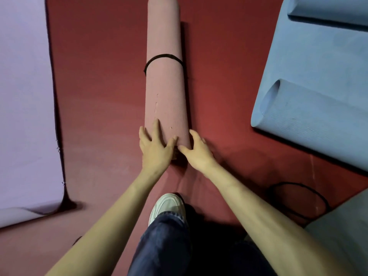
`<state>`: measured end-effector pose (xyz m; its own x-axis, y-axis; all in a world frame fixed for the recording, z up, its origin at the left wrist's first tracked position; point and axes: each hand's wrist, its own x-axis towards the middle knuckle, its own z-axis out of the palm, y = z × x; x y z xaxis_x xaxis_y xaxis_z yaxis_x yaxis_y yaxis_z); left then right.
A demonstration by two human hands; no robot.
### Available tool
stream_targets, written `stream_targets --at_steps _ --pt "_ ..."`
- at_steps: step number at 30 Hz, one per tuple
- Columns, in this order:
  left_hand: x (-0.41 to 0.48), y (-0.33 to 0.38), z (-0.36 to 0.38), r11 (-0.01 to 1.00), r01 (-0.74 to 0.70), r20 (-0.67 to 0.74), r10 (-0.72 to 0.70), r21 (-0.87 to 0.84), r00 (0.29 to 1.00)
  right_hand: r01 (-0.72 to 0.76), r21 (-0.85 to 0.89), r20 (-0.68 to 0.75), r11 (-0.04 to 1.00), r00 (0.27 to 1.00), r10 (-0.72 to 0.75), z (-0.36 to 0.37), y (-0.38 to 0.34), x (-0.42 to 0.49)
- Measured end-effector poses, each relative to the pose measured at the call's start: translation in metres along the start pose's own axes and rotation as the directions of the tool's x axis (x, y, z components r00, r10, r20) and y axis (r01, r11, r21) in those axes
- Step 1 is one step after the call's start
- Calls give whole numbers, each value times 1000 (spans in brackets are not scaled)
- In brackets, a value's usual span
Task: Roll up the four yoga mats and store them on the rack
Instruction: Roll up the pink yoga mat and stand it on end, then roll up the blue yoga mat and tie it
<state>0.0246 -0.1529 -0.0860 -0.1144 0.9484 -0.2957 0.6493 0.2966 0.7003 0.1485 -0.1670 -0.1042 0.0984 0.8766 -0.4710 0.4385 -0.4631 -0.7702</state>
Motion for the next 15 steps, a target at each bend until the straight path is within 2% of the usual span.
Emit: stream_targets --at_steps 2,6,8,10,13,15 --pt "-1 -2 3 997 -4 20 6 -73 1000 -87 66 -11 994 996 88 4 3 -2" --pt "34 -3 -5 993 -60 -19 59 -103 998 -58 191 1 980 998 59 6 -16 18" --pt "67 4 -20 990 -141 -109 138 -28 984 -12 283 31 959 1000 4 -2 -36 37" --pt "98 16 -37 984 -167 -191 177 66 966 41 253 42 967 998 -53 -15 -51 52" --pt "119 34 -43 967 -100 -198 148 233 969 55 102 6 993 998 -56 -43 -53 59" --pt "111 41 -27 901 -39 -159 119 431 980 27 62 -63 998 998 -23 -61 -42 57"
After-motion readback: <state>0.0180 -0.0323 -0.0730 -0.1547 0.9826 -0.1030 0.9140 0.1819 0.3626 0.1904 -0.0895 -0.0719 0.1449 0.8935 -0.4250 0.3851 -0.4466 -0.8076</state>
